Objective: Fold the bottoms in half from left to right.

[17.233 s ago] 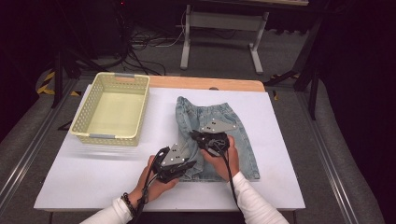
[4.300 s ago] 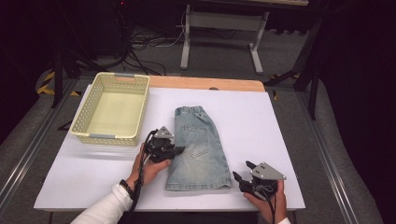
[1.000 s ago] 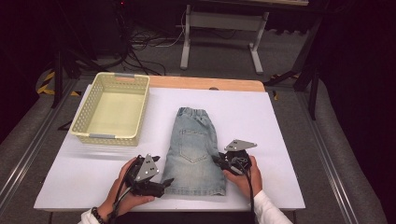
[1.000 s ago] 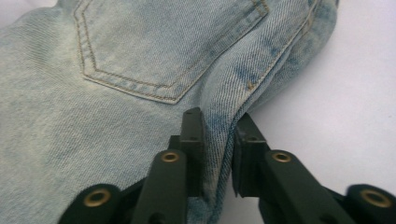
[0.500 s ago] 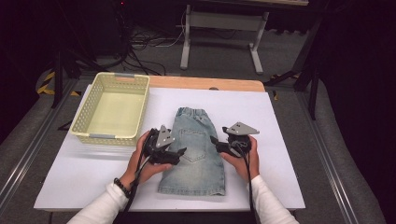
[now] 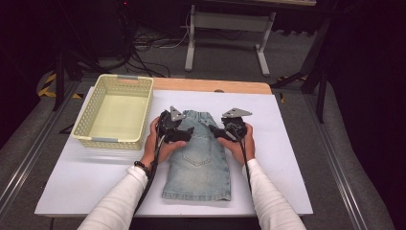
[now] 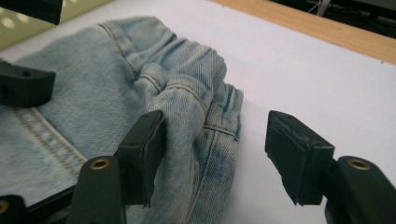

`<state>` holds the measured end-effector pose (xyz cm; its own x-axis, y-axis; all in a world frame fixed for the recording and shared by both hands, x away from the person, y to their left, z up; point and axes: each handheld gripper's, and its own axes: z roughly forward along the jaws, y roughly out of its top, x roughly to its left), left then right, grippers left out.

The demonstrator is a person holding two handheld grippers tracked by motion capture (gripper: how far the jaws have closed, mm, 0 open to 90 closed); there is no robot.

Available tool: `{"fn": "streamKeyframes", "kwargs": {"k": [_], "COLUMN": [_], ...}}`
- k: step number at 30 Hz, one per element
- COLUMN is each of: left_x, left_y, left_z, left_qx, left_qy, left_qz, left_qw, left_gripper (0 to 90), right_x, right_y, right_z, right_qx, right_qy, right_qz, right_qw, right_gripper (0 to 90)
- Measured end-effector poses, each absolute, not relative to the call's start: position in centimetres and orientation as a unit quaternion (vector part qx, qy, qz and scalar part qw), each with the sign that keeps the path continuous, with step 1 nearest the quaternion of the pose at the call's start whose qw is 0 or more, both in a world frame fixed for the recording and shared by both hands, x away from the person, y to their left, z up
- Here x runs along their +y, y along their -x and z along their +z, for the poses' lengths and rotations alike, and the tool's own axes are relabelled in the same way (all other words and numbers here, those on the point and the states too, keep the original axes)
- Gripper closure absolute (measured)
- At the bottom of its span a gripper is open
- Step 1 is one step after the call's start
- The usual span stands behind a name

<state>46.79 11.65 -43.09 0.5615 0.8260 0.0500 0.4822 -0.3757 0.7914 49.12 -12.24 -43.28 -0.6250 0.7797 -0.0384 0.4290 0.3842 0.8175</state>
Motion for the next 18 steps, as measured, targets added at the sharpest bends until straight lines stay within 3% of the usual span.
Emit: {"fn": "streamKeyframes", "kwargs": {"k": [9,14,18], "left_x": [12.2,12.6,12.4], "left_y": [-48.3,-48.6,-48.6], "left_z": [-45.5,-45.8,-45.5], "left_qx": [0.437,0.439,0.421], "left_qy": [-0.806,-0.804,-0.815], "left_qz": [0.168,0.128,0.114], "left_qw": [0.362,0.380,0.381], "left_gripper": [19.6,29.1,45.8], "right_x": [-11.7,-11.3,-11.5], "right_y": [-50.8,-51.1,-51.2], "right_z": [-45.1,-45.4,-45.3], "right_qx": [0.825,0.831,0.832], "right_qy": [-0.383,-0.378,-0.380], "right_qz": [0.378,0.378,0.382], "right_qw": [0.171,0.154,0.136], "right_gripper": [34.5,41.6,53.6]}}
